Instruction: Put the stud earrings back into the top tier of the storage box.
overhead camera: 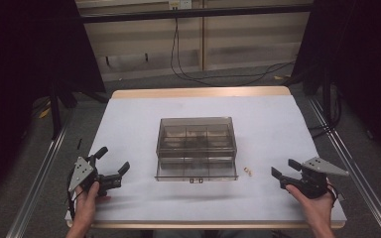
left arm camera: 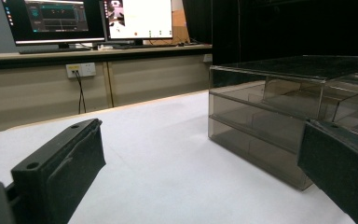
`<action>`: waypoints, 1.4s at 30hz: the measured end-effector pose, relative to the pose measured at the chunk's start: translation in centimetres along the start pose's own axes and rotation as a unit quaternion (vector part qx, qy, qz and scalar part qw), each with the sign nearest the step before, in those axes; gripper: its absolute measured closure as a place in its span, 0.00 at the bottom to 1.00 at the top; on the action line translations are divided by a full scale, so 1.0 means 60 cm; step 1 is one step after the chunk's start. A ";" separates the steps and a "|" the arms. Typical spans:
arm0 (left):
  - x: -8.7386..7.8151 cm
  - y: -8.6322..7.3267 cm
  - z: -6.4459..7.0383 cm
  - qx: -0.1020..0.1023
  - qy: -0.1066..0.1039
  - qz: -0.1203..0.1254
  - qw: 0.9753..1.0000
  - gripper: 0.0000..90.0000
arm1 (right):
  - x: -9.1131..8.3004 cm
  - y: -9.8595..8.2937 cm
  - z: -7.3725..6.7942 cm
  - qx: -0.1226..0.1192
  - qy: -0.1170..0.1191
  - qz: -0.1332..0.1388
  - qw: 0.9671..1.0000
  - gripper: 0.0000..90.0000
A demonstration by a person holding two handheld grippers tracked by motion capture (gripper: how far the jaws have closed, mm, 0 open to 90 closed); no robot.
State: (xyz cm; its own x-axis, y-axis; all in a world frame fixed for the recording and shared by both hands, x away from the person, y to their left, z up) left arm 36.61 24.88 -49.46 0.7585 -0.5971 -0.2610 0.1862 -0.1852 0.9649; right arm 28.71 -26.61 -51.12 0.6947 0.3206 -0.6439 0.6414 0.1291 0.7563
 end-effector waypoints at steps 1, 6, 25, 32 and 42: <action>0.000 0.000 0.000 0.000 0.000 0.000 1.000 0.01 | 0.001 0.000 0.000 -0.002 0.000 0.000 1.000 0.30; 0.000 0.001 0.000 0.002 0.000 0.001 1.000 0.01 | 0.004 -0.001 -0.003 -0.004 0.004 -0.006 1.000 0.31; 0.000 0.000 0.000 0.003 -0.001 0.000 1.000 0.01 | 0.011 0.010 -0.055 -0.047 0.097 -0.103 0.989 0.62; 0.000 0.000 0.000 0.002 -0.001 0.000 1.000 0.01 | 0.022 0.003 -0.073 -0.074 0.119 -0.157 0.978 0.61; 0.000 0.000 0.000 0.003 -0.001 0.000 1.000 0.01 | 0.030 0.029 -0.085 -0.098 0.132 -0.208 0.964 0.64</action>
Point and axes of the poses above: each handheld gripper's, and its own axes: x roughly forward along the jaws, y roughly out of its top, z roughly to its right, the point moved 9 cm from there along x, roughly forward along the jaws, and after that the axes turned 12 degrees about -z, right-handed, at the moved point
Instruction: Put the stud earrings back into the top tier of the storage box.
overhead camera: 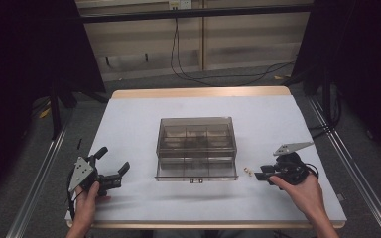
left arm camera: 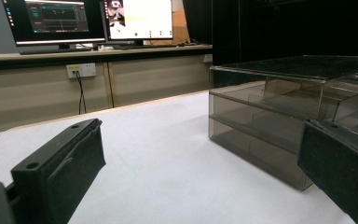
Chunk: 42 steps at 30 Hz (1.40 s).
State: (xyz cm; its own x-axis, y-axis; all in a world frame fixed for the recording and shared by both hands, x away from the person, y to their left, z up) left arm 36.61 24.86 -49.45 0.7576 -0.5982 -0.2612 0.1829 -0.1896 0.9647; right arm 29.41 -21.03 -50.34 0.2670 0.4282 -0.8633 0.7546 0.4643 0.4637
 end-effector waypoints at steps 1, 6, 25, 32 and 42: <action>0.000 0.000 0.000 0.000 0.000 0.000 1.000 0.01 | 0.000 0.003 0.001 0.000 -0.004 -0.005 1.000 0.63; 0.000 0.000 0.000 -0.003 0.001 0.000 1.000 0.01 | 0.009 0.014 0.002 -0.003 0.009 -0.028 1.000 0.65; 0.000 0.000 0.000 -0.002 0.000 0.002 1.000 0.01 | 0.049 0.028 0.011 -0.033 0.018 -0.186 0.982 0.80; 0.000 0.000 -0.001 0.001 0.001 -0.001 1.000 0.01 | 0.049 0.032 0.012 -0.040 0.019 -0.224 0.973 0.82; 0.000 0.000 0.000 -0.005 -0.002 0.001 1.000 0.01 | 0.065 0.044 0.023 -0.044 0.008 -0.245 0.968 0.86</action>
Point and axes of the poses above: each handheld gripper's, and its own axes: x roughly forward along the jaws, y roughly out of its top, z roughly to its right, the point moved 9 cm from there along x, roughly forward along the jaws, and after that the axes turned 12 degrees about -z, right-handed, at the moved point
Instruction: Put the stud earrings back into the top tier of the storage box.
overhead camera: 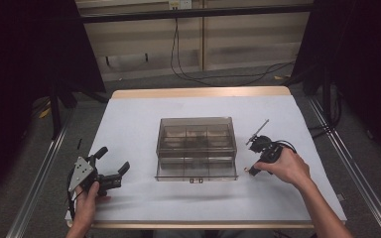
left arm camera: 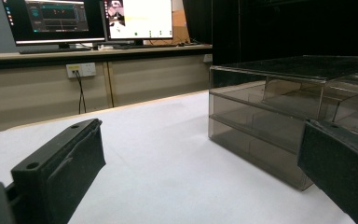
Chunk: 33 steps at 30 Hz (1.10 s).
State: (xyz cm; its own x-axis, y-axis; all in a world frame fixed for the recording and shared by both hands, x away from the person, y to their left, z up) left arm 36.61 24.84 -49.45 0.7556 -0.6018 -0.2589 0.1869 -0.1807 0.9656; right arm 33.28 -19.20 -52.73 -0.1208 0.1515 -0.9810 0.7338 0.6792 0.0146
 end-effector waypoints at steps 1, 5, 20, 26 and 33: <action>0.000 0.000 -0.001 0.002 0.001 0.000 1.000 0.01 | 0.002 0.001 0.001 -0.003 0.000 -0.007 1.000 0.89; 0.000 0.000 0.000 0.004 0.000 0.000 1.000 0.01 | 0.007 0.003 0.000 -0.007 -0.002 -0.015 1.000 0.91; 0.000 0.000 0.000 0.005 0.000 -0.001 1.000 0.01 | -0.008 -0.003 -0.002 -0.001 -0.002 0.002 1.000 0.95; 0.000 0.000 -0.001 0.004 0.002 -0.001 1.000 0.01 | -0.028 -0.006 -0.008 -0.005 0.011 0.045 0.999 0.95; 0.000 0.000 -0.001 0.004 0.003 -0.001 1.000 0.01 | -0.057 -0.009 -0.014 0.012 0.041 0.108 0.993 0.95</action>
Point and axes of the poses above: each handheld gripper's, and its own axes: x roughly forward along the jaws, y roughly out of its top, z roughly to its right, the point moved 9 cm from there along x, roughly forward along the jaws, and after that the axes turned 12 degrees about -z, right-handed, at the moved point
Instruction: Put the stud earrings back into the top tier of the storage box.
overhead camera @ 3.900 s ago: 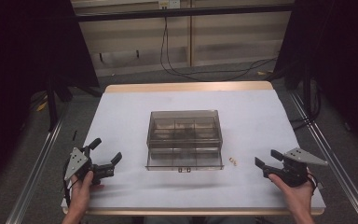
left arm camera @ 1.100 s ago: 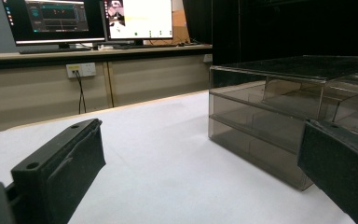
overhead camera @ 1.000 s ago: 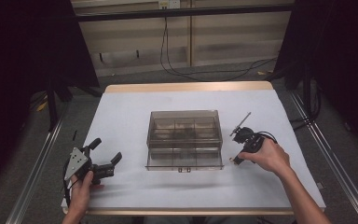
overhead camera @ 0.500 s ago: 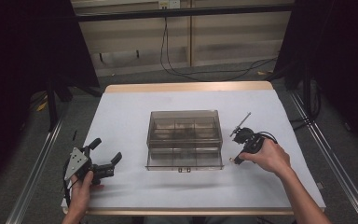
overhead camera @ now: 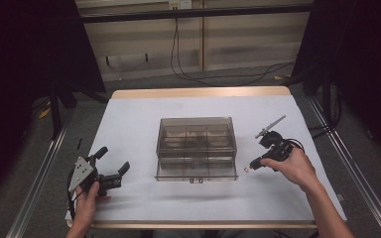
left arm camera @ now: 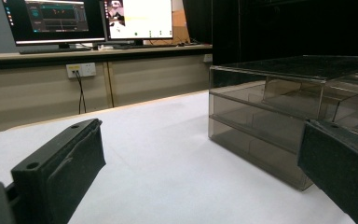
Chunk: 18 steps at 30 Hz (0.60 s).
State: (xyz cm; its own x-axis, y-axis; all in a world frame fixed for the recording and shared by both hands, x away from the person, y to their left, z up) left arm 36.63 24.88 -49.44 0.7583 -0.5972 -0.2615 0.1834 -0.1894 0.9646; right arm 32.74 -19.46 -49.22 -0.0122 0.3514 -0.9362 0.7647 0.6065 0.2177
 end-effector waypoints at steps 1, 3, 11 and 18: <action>0.000 -0.001 0.000 0.001 0.001 -0.002 1.000 0.01 | -0.008 0.001 -0.004 -0.003 0.005 0.015 1.000 0.95; 0.000 0.000 0.000 -0.002 -0.001 0.001 1.000 0.01 | -0.015 0.003 -0.010 -0.018 0.012 0.032 0.999 0.95; 0.000 0.000 0.000 -0.002 -0.001 0.001 1.000 0.01 | -0.032 0.008 -0.026 -0.053 0.010 0.067 0.996 0.95; 0.001 0.000 0.001 -0.003 -0.003 0.001 1.000 0.01 | -0.061 0.022 -0.047 -0.082 0.008 0.106 0.991 0.95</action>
State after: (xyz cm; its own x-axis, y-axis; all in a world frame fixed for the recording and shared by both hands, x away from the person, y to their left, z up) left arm 36.63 24.83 -49.46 0.7543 -0.6027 -0.2604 0.1860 -0.1842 0.9651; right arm 31.97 -17.95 -44.73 0.1263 0.4928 -0.8609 0.6366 0.6254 0.4513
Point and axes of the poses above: each handheld gripper's, and its own axes: x roughly forward along the jaws, y roughly out of its top, z roughly to its right, the point moved 9 cm from there along x, roughly forward along the jaws, and after that the axes turned 12 degrees about -z, right-handed, at the moved point
